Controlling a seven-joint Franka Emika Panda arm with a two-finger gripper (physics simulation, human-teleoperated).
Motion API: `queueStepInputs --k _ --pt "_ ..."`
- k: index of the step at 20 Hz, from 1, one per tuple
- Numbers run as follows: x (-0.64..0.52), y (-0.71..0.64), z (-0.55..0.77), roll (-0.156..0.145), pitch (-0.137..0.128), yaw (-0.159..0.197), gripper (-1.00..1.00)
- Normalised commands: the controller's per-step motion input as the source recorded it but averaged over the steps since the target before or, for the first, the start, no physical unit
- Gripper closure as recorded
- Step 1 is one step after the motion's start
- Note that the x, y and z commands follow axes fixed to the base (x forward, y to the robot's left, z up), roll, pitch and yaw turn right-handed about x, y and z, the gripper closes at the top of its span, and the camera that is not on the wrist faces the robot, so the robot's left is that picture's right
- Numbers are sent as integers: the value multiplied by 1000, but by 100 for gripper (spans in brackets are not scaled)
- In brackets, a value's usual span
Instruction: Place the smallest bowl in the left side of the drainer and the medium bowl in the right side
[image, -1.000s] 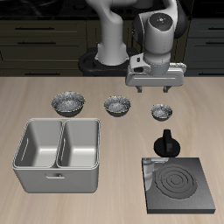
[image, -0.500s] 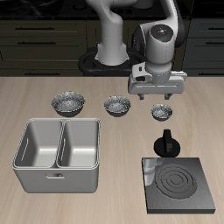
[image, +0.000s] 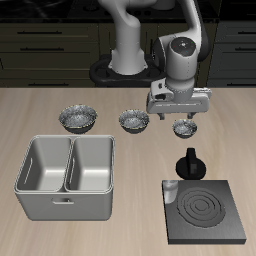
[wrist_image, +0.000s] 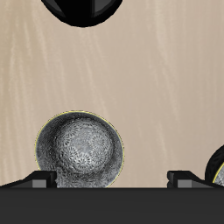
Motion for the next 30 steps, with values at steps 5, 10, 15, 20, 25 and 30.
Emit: queueStepInputs --k 5,10,15,20,25,30 --pt "-26 -36 -271 -19 22 2 -100" --pt "-37 6 -271 -11 26 4 -100" --pt "2 -21 -235 2 30 4 -100" --pt "-50 -8 -376 62 38 22 100" --pt "-50 -21 -70 16 18 -18 100" --pt "-13 -15 136 2 -13 -9 100"
